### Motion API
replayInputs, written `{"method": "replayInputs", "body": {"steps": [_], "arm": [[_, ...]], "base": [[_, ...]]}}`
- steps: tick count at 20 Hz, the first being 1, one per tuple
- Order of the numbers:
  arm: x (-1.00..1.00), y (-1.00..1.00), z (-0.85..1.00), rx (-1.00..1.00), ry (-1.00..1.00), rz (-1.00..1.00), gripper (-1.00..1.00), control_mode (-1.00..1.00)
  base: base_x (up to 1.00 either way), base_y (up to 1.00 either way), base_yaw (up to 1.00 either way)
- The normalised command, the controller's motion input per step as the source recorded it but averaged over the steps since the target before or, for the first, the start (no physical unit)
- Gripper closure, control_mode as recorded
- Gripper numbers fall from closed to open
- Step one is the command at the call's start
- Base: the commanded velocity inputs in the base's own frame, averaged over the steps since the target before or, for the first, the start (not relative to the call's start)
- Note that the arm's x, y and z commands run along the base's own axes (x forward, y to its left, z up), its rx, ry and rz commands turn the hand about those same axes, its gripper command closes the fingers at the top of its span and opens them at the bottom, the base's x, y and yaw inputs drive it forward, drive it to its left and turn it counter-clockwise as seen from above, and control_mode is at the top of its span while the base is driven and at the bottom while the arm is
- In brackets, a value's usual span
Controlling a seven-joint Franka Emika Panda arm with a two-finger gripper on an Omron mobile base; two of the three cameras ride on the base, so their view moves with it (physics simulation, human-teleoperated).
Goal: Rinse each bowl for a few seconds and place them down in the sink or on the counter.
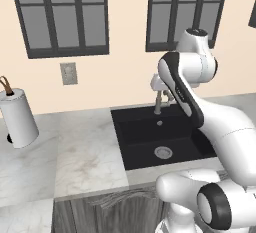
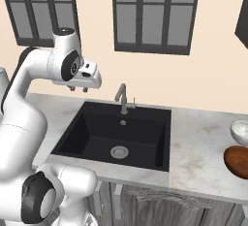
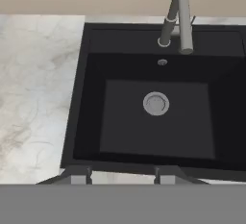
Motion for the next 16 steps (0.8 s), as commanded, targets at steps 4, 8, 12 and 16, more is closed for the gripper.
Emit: {"method": "replayInputs", "body": {"steps": [4, 8, 12, 16], "arm": [[-0.16, 0.01, 0.00, -0.01, -0.09, 0.00, -1.00, -1.00], [-0.37, 0.00, 0.00, -0.01, -0.10, 0.00, -1.00, -1.00], [-0.35, -0.01, 0.00, 0.00, -0.08, -0.01, -1.00, -1.00], [-0.28, -0.13, 0.00, 0.00, -0.09, 0.00, -1.00, -1.00]], "base": [[0.00, 0.00, 0.00], [0.00, 0.00, 0.00], [0.00, 0.00, 0.00], [0.00, 0.00, 0.00]]}}
